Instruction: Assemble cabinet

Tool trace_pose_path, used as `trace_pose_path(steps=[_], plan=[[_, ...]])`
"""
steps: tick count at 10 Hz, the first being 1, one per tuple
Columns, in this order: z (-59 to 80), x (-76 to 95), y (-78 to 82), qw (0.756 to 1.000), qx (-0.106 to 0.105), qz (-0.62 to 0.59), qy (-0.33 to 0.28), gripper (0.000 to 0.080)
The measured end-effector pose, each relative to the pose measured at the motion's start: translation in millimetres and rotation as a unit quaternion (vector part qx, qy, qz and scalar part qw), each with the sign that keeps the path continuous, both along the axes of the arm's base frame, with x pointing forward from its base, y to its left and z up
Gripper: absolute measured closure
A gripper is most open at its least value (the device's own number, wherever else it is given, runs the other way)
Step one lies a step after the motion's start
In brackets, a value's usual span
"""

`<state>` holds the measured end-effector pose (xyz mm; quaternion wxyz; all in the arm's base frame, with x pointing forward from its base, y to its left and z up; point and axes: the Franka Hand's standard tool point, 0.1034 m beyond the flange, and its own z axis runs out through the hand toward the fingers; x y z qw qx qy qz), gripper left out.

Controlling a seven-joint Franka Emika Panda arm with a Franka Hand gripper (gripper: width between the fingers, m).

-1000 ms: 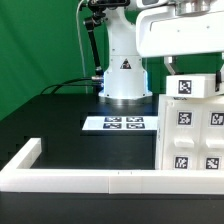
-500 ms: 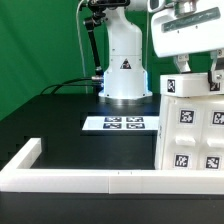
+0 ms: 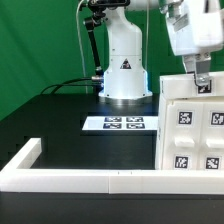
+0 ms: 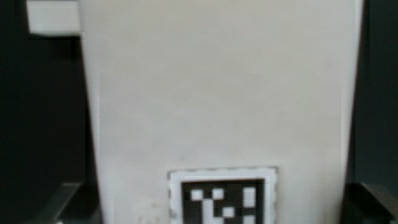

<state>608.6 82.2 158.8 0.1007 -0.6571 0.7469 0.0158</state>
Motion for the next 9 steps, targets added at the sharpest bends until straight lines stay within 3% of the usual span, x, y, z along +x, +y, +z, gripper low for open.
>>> trace_pose_path(steps=[6, 7, 8, 9], plan=[[-0.8, 0.6, -2.1, 0.985, 0.043, -0.167, 0.028, 0.0239], [-1.0, 0.3, 0.3, 0.984, 0.047, -0.168, 0.028, 0.0145], [-0.5, 0.3, 1.3, 0.987, 0.046, -0.151, 0.025, 0.0145], [5.5, 1.8, 3.4, 0.99, 0.047, -0.13, 0.017, 0.0032]])
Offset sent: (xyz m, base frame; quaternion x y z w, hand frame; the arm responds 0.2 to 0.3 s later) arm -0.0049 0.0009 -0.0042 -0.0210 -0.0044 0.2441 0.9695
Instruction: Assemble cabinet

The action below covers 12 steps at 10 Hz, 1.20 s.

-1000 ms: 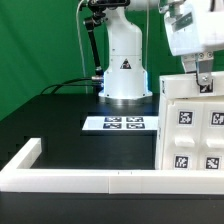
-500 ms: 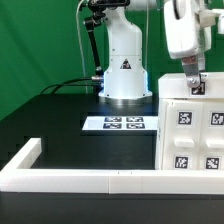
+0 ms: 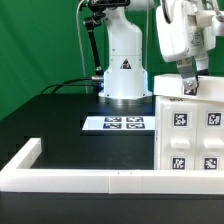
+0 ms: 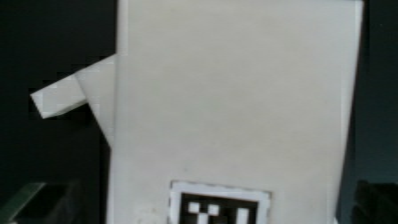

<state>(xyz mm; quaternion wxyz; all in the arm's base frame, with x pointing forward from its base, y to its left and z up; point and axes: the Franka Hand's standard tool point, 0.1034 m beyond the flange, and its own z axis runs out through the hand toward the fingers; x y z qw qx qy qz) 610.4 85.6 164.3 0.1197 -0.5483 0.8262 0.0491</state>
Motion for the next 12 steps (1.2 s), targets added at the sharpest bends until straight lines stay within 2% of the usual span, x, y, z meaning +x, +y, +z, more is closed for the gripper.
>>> trace_pose_path(steps=[1, 4, 7, 8, 10, 12], plan=[[6.4, 1.3, 3.3, 1.0, 0.003, 0.012, -0.009, 0.0006], [25.6, 5.9, 7.5, 0.999, 0.003, 0.037, -0.03, 0.0002], [20.5, 4.5, 8.0, 0.996, -0.005, 0.082, -0.036, 0.0003], [16.3, 4.3, 8.8, 0.988, -0.017, 0.148, -0.043, 0.0003], [18.9, 6.2, 7.2, 0.949, -0.034, 0.307, -0.062, 0.0003], [21.5, 5.4, 8.1, 0.904, -0.039, 0.419, -0.076, 0.0003]])
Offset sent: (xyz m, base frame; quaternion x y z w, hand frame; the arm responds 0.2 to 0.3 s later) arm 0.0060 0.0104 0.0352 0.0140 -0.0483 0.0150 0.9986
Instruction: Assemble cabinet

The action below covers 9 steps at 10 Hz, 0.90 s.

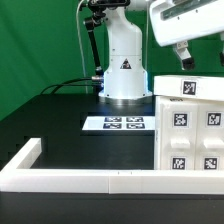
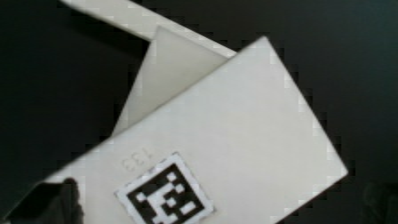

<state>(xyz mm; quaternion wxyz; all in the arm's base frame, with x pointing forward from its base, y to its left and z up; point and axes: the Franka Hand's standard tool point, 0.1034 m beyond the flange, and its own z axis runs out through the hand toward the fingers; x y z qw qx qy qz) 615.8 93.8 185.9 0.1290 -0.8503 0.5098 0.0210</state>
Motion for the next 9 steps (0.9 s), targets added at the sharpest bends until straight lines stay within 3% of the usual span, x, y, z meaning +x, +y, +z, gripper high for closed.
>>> trace_pose_path(steps=[5, 6, 8, 9], plan=[[1.3, 0.9, 2.2, 0.984, -0.013, 0.173, -0.036, 0.0003], [0.2, -1.0, 1.5, 0.973, -0.024, 0.225, -0.042, 0.0003], [-3.1, -4.9, 0.5, 0.923, -0.071, 0.374, -0.049, 0.0003], [-3.7, -4.1, -0.1, 0.889, -0.084, 0.448, -0.057, 0.0003]])
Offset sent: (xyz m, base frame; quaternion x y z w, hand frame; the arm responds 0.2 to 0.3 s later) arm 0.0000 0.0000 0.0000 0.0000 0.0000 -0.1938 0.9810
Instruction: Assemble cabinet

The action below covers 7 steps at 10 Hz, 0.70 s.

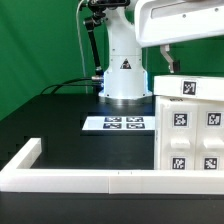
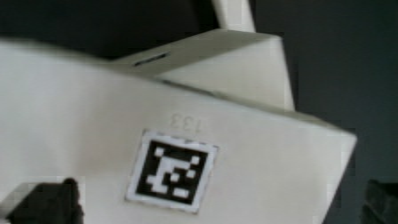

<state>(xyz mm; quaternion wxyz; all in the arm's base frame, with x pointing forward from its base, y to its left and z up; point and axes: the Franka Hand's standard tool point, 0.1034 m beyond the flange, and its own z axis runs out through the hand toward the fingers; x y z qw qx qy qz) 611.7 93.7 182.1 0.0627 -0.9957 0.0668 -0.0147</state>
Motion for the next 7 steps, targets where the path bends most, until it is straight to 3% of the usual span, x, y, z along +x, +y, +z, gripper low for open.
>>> trace_pose_path(steps=[3, 7], plan=[[-0.5, 1.4, 4.1, 0.987, -0.028, 0.158, 0.0, 0.0003], [-5.1, 0.3, 6.4, 0.947, -0.031, 0.319, -0.013, 0.0003]])
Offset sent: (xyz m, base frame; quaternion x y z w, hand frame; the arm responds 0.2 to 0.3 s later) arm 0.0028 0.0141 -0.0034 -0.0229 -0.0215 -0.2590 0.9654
